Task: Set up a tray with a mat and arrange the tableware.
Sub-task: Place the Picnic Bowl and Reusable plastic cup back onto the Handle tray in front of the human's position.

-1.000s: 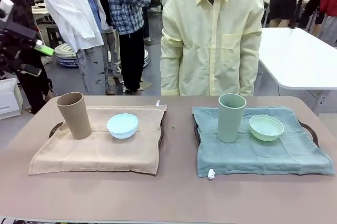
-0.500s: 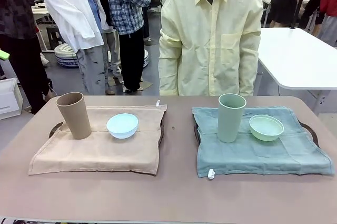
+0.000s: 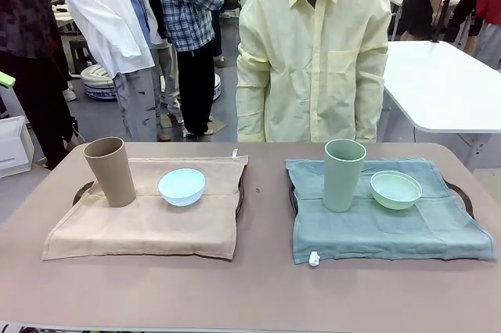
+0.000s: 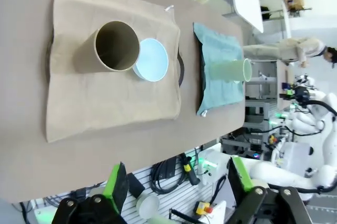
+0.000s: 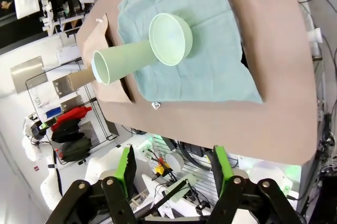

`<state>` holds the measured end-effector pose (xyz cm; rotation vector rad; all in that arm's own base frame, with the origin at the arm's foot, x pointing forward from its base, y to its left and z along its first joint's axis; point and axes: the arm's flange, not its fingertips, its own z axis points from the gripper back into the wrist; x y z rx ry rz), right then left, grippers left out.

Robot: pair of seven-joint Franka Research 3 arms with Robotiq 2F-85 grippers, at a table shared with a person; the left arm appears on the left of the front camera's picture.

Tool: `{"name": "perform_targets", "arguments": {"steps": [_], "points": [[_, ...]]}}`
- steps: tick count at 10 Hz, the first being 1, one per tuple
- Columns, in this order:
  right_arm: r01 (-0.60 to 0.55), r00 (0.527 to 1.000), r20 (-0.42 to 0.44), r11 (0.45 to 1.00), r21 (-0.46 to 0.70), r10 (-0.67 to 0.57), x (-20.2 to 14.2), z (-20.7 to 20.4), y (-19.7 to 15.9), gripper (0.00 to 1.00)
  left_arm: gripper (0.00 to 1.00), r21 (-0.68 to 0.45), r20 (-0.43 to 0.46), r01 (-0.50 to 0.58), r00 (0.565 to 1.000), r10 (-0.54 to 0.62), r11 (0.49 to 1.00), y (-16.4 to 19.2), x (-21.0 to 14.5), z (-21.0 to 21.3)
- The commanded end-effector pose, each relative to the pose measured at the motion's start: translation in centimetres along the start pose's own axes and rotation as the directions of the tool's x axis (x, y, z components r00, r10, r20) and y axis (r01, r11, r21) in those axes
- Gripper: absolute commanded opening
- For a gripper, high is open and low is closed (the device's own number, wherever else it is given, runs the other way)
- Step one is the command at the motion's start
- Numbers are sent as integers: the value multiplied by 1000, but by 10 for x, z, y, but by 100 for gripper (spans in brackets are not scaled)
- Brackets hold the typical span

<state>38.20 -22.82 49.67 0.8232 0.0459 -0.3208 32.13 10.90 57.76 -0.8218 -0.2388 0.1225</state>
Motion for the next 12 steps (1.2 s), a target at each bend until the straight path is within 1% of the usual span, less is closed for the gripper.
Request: {"name": "perform_targets", "arguments": {"steps": [1, 2, 3, 4, 5, 6, 7, 12], "points": [[4, 1000, -19, 1000, 26, -4, -2, -3, 5, 76, 100, -23, -12, -152, 988, 152, 988, 12, 22, 7], [11, 999, -35, 998, 59, -9, -2, 0, 0, 76, 100, -62, -62, -264, 963, 261, 962, 29, 34, 16], [27, 998, -53, 996, 84, -22, -5, 0, -4, 76, 100, -61, -185, -331, 931, 315, 942, 46, 41, 27], [26, 998, -62, 996, 87, -20, -4, 1, -7, 76, 100, -52, -238, -399, 895, 377, 915, 69, 47, 27], [29, 997, -71, 995, 93, -22, -4, -6, -3, 76, 100, -37, -251, -404, 889, 383, 914, 77, 55, 28], [13, 997, -79, 997, 72, -7, -3, -9, 0, 76, 100, -61, -209, -349, 920, 330, 935, 74, 50, 22], [21, 998, -62, 998, 56, -18, -7, -4, -5, 76, 100, -49, -224, -362, 912, 343, 931, 80, 39, 14], [21, 998, -62, 998, 56, -18, -7, -4, -5, 76, 100, -49, -224, -362, 912, 343, 931, 80, 39, 14]]}}
